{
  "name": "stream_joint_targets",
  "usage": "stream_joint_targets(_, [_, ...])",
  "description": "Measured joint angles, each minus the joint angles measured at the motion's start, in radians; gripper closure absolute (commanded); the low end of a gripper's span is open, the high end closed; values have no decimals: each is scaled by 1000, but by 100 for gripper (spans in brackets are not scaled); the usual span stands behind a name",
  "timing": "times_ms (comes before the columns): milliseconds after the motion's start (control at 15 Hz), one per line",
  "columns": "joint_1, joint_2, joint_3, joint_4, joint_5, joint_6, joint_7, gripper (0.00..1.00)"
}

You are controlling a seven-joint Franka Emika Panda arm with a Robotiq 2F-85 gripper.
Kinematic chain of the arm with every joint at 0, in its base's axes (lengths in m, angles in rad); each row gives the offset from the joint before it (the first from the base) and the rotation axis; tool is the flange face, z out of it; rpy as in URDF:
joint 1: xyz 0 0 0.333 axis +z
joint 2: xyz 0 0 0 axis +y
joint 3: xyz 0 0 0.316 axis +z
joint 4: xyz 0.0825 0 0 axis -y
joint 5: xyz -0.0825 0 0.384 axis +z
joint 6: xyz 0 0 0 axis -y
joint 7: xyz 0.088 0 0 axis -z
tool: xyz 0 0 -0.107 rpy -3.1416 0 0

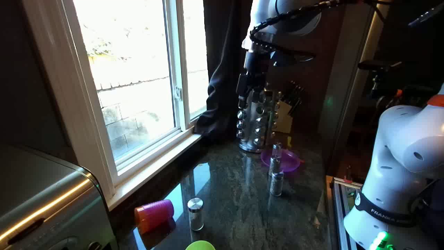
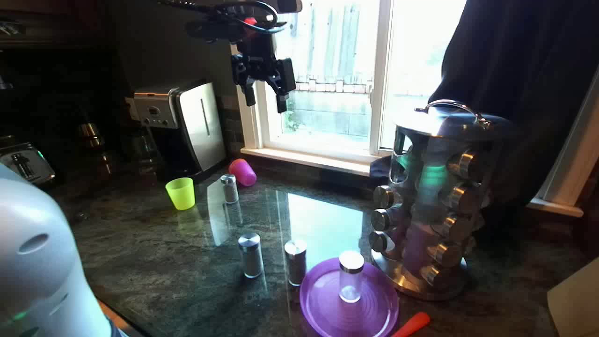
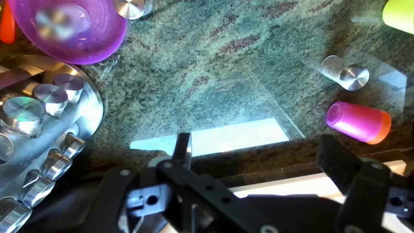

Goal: Put the spice bottle on the rack

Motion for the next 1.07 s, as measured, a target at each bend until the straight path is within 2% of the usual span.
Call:
stream_joint_targets(600, [0, -3, -4, -2, -2, -1, -17, 0])
stream_joint_targets(1067, [-72, -76, -92, -68, -81, -15, -125, 0])
